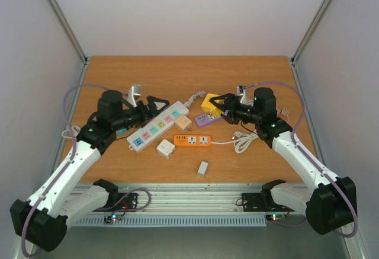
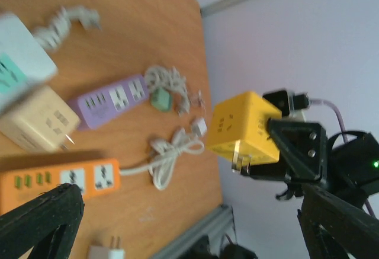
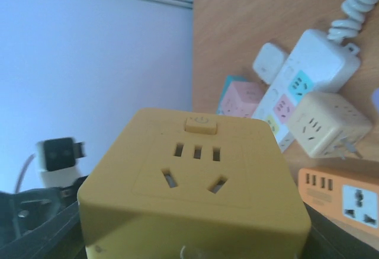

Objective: Insert the plug

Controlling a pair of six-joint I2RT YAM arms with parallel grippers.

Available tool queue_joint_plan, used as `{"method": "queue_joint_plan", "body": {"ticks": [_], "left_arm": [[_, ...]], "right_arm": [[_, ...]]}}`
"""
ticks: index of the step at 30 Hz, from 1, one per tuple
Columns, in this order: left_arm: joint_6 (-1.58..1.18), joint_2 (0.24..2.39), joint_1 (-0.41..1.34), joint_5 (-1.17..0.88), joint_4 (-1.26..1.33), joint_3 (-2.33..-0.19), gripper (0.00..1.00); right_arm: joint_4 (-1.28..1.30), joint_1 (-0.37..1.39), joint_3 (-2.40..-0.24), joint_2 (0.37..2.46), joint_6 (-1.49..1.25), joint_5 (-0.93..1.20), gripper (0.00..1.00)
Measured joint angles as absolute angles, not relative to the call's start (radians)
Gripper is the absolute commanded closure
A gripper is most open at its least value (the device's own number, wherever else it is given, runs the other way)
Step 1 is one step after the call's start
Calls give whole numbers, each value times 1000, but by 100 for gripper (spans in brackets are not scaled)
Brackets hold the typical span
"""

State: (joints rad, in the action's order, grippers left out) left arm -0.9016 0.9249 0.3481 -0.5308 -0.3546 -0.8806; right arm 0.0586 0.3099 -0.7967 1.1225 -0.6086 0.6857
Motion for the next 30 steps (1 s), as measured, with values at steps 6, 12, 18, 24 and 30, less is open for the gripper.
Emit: {"method": "queue_joint_plan", "body": {"ticks": [6, 12, 18, 24, 30], "left_arm": [[-1010, 1028, 520, -547, -193, -832, 1], [-1104, 1154, 655, -518, 33, -832, 1], [-1250, 1198, 715, -434, 247, -762, 2], [-1349, 1195, 732, -360, 326, -750, 1], [-1425, 1182, 737, -292, 344, -748, 2]], "right_arm": [[-93, 345, -724, 1104, -717, 735, 38], [-217, 368, -697, 1120, -804, 771, 38], [-268, 369, -698, 1122, -855, 791, 38], [-317, 371, -698, 1122, -915, 804, 38], [-376, 395, -698, 1118, -962, 802, 38]]}}
